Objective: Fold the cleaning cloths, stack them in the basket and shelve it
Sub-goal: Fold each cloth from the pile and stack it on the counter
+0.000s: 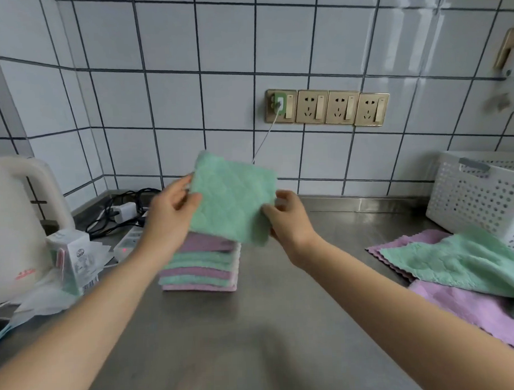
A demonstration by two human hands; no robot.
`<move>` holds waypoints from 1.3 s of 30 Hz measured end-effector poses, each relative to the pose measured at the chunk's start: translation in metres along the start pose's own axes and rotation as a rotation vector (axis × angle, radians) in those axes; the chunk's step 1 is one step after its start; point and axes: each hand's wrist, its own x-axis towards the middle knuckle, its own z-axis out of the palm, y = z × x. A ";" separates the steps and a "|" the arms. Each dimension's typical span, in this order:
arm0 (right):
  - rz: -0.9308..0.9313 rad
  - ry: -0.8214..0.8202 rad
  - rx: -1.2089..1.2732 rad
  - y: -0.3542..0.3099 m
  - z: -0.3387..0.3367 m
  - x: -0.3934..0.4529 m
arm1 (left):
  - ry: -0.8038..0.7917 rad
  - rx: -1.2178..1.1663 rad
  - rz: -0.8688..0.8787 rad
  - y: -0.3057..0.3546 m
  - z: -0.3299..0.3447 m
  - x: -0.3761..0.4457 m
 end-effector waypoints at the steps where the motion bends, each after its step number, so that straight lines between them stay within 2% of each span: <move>1: 0.015 -0.010 0.018 -0.004 0.013 0.013 | 0.036 0.035 0.016 -0.005 -0.009 0.014; 4: 0.149 -0.072 0.002 -0.001 0.049 0.038 | 0.113 0.071 -0.058 -0.032 -0.028 0.039; 7: 0.327 -0.163 -0.141 0.019 0.068 0.038 | -0.005 0.150 -0.271 -0.068 -0.033 0.034; 9: 0.248 -0.191 -0.327 0.030 0.071 0.035 | -0.025 0.135 -0.340 -0.088 -0.033 0.025; 13: 0.020 -0.182 -0.427 0.035 0.068 0.031 | 0.021 0.123 -0.274 -0.091 -0.032 0.016; 18: -0.156 -0.204 -0.492 0.040 0.067 0.027 | -0.134 0.234 -0.152 -0.090 -0.036 0.011; 23: -0.148 -0.200 -0.483 0.046 0.062 0.028 | -0.153 0.236 -0.192 -0.093 -0.038 0.010; 25: -0.115 -0.220 -0.569 0.046 0.061 0.030 | -0.151 0.246 -0.211 -0.096 -0.038 0.010; 32: -0.065 -0.314 -0.916 0.039 0.051 0.033 | -0.033 0.801 -0.248 -0.087 -0.038 0.015; 35: -0.112 -0.343 -1.014 0.032 0.027 0.021 | -0.043 0.874 -0.122 -0.066 -0.037 0.013; 39: -0.188 -0.351 -1.175 0.016 -0.038 -0.005 | -0.037 0.713 0.097 -0.028 -0.013 0.005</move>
